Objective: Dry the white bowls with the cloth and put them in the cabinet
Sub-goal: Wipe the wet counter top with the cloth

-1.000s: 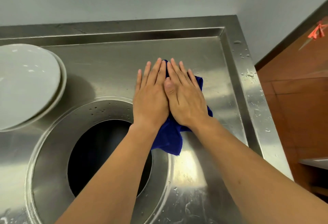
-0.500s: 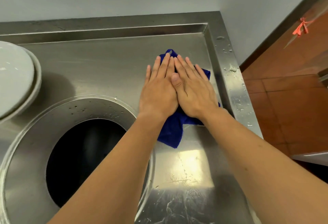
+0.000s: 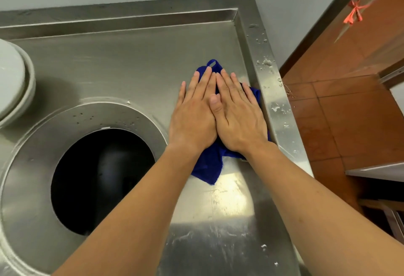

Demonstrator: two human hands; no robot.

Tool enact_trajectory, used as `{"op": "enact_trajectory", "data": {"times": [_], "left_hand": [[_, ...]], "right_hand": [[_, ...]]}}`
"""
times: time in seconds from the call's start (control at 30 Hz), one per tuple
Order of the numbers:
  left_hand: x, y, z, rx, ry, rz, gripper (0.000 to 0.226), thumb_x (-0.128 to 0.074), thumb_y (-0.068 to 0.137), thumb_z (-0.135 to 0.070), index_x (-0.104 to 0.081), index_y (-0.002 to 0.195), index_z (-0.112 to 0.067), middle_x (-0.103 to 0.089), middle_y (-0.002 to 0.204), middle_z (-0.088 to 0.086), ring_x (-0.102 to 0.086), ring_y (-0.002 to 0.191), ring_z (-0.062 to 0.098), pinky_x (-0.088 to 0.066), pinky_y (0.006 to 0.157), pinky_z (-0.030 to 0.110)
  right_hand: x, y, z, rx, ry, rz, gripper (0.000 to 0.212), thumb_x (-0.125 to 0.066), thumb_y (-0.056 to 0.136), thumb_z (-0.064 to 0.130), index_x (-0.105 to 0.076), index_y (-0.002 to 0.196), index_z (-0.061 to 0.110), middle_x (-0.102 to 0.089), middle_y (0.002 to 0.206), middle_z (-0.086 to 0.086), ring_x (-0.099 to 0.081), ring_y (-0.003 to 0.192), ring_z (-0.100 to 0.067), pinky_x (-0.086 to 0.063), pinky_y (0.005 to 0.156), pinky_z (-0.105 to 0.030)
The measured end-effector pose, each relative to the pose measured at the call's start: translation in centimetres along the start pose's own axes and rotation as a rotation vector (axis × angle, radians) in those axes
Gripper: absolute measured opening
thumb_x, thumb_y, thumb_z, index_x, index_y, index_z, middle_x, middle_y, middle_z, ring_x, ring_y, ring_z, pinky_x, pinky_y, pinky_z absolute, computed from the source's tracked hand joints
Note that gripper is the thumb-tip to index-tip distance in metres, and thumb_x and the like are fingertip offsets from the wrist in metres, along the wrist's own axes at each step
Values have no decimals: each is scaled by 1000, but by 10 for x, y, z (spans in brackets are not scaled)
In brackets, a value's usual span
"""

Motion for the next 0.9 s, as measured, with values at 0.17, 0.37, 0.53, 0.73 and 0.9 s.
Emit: {"op": "enact_trajectory", "data": {"times": [0.17,0.37,0.53,0.73,0.9], "left_hand": [[-7,-41,-12,15,31,10,73,-5,102,-44,-13,170,-19,-11,180,-2,-2,167,18,-1,135,39],[-18,-96,-27,31,93,32,65,-18,108,-36,-6,170,-20,-4,181,-2,1,167,18,-2,136,42],[-25,-132,-36,39,114,41,64,-32,113,-29,-6,170,-19,-2,181,-2,3,167,18,-2,136,42],[-31,-179,-51,-9,101,50,62,-33,113,-28,-10,170,-17,-6,181,-1,-1,167,19,-2,135,41],[-38,-226,-66,-54,110,77,62,-34,113,-29,-13,170,-15,-9,181,0,-4,167,21,-3,135,43]], "right_hand": [[-3,-41,2,8,-20,3,77,2,102,56,-12,166,17,-12,176,1,-4,162,-13,-3,131,-37],[-9,-96,5,25,-35,5,72,0,104,51,-13,166,17,-13,176,0,-7,162,-12,-4,131,-37],[-11,-135,9,11,-48,-10,71,-2,102,46,-17,166,16,-17,175,-1,-11,162,-14,-6,131,-37],[-14,-190,12,-34,-68,-30,71,-3,103,46,-19,165,15,-19,175,-2,-13,162,-16,-8,130,-39],[-16,-244,16,-77,-49,-38,72,-5,103,46,-20,165,15,-20,175,-2,-12,162,-16,-8,130,-40]]}}
Point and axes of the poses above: each hand's wrist, its own y-axis towards the middle knuckle, its own x-axis out of the back of the hand, z = x × y, the point moved 8 cm from there along y, towards the middle knuckle
